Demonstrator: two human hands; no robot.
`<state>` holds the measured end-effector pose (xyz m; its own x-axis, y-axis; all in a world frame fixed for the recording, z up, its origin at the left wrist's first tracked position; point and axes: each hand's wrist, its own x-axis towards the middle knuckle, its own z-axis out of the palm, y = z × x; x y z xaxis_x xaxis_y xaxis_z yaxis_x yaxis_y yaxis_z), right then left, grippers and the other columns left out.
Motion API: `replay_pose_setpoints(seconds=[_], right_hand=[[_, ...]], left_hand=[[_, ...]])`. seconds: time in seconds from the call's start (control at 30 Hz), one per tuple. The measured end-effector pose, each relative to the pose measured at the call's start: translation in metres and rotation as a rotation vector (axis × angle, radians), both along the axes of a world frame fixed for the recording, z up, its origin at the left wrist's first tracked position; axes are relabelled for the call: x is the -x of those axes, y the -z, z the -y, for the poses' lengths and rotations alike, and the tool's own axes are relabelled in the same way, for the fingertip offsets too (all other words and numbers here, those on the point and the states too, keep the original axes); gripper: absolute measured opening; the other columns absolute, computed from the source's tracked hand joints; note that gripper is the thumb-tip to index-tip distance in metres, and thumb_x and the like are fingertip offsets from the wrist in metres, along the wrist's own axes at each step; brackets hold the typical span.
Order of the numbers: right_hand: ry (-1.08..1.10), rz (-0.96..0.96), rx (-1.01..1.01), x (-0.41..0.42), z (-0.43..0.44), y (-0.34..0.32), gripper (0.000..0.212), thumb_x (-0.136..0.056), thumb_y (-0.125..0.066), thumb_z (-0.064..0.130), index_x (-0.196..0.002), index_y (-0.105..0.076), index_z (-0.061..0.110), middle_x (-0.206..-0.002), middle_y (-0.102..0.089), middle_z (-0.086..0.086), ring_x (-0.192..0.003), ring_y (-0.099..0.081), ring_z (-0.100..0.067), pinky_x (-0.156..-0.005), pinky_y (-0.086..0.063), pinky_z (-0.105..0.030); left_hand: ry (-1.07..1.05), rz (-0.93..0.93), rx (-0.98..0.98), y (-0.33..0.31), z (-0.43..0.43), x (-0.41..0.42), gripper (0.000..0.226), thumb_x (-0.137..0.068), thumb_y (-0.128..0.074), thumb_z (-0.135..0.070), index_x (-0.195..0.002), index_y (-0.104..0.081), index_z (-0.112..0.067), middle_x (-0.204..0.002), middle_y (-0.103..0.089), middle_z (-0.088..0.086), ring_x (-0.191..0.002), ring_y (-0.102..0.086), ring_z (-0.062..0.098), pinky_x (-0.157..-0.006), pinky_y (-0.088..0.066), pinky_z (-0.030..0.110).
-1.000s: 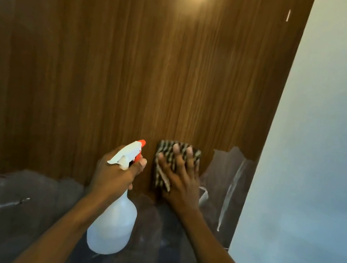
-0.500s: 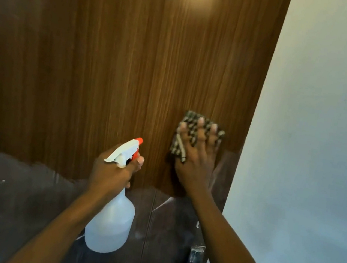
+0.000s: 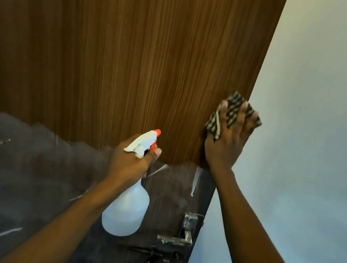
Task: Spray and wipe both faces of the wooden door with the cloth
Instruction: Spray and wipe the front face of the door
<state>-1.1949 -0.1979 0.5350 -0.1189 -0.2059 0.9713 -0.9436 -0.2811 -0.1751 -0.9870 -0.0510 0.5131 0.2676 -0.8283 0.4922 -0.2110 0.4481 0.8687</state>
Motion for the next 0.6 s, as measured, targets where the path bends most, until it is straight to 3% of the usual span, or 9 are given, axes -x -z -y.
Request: replay_pose_setpoints(seconds=[0.07, 0.13, 0.2, 0.27, 0.37, 0.47, 0.53, 0.6], right_hand=[[0.01, -0.231, 0.04, -0.016, 0.002, 0.009, 0.061, -0.099, -0.037, 0.054, -0.153, -0.037, 0.025, -0.161, -0.021, -0.021, -0.147, -0.011, -0.051, -0.121, -0.003, -0.06], [-0.041, -0.529, 0.016, -0.028, 0.002, 0.058, 0.066, -0.095, -0.046, 0.058, -0.153, -0.037, 0.026, -0.161, -0.024, -0.02, -0.147, -0.013, -0.049, -0.119, -0.006, -0.063], [-0.099, -0.669, -0.057, -0.018, -0.004, 0.128, 0.069, -0.094, -0.049, 0.062, -0.152, -0.038, 0.027, -0.161, -0.025, -0.017, -0.149, -0.014, -0.045, -0.118, -0.012, -0.065], [-0.121, -0.613, -0.137, 0.011, -0.014, 0.198, 0.068, -0.094, -0.051, 0.06, -0.151, -0.04, 0.023, -0.161, -0.023, -0.016, -0.149, -0.014, -0.045, -0.117, -0.017, -0.066], [-0.04, -0.464, -0.263, 0.06, -0.032, 0.26, 0.07, -0.096, -0.052, 0.055, -0.151, -0.039, 0.014, -0.16, -0.021, -0.027, -0.145, -0.016, -0.055, -0.112, -0.021, -0.071], [-0.017, -0.231, -0.313, 0.061, -0.03, 0.244, 0.071, -0.099, -0.037, 0.054, -0.154, -0.025, 0.012, -0.16, -0.011, -0.031, -0.147, -0.005, -0.054, -0.116, -0.015, -0.068], [-0.002, -0.118, -0.279, 0.038, -0.024, 0.211, 0.071, -0.096, -0.042, 0.048, -0.156, -0.023, 0.012, -0.161, -0.007, -0.03, -0.148, -0.002, -0.052, -0.118, -0.012, -0.066], [0.012, -0.092, -0.228, 0.015, -0.019, 0.185, 0.073, -0.094, -0.048, 0.043, -0.157, -0.025, 0.014, -0.162, -0.007, -0.028, -0.148, 0.0, -0.052, -0.119, -0.007, -0.065]], left_hand=[[0.018, 0.011, 0.003, 0.009, -0.005, 0.002, 0.032, -0.085, -0.063, -0.025, -0.104, -0.041, -0.039, -0.101, -0.05, -0.019, -0.086, -0.051, 0.004, -0.073, -0.043, 0.013], [0.02, 0.027, -0.026, 0.03, -0.01, 0.004, 0.033, -0.087, -0.062, -0.023, -0.103, -0.04, -0.042, -0.095, -0.05, -0.025, -0.081, -0.051, 0.002, -0.068, -0.041, 0.009], [0.017, 0.039, -0.094, 0.054, -0.013, 0.007, 0.028, -0.087, -0.061, -0.028, -0.109, -0.048, -0.039, -0.107, -0.058, -0.02, -0.088, -0.057, 0.005, -0.065, -0.04, 0.007], [0.048, 0.056, -0.147, 0.078, -0.017, 0.014, 0.032, -0.088, -0.061, -0.03, -0.116, -0.054, -0.042, -0.11, -0.064, -0.01, -0.091, -0.059, 0.008, -0.063, -0.04, 0.008], [0.077, 0.06, -0.197, 0.107, -0.026, 0.031, 0.031, -0.086, -0.063, -0.02, -0.101, -0.053, -0.045, -0.093, -0.061, -0.012, -0.086, -0.057, 0.011, -0.071, -0.051, 0.021], [0.002, -0.024, -0.275, 0.128, -0.032, 0.036, 0.032, -0.081, -0.069, -0.019, -0.105, -0.051, -0.028, -0.099, -0.052, -0.015, -0.095, -0.053, 0.012, -0.074, -0.043, 0.007], [-0.081, 0.026, -0.317, 0.133, -0.032, 0.035, 0.05, -0.077, -0.073, -0.026, -0.12, -0.048, -0.021, -0.106, -0.046, -0.012, -0.096, -0.046, 0.007, -0.074, -0.038, 0.006], [-0.118, 0.034, -0.266, 0.138, -0.032, 0.031, 0.055, -0.075, -0.075, -0.025, -0.122, -0.049, -0.018, -0.107, -0.047, -0.011, -0.092, -0.047, 0.006, -0.067, -0.038, 0.001]])
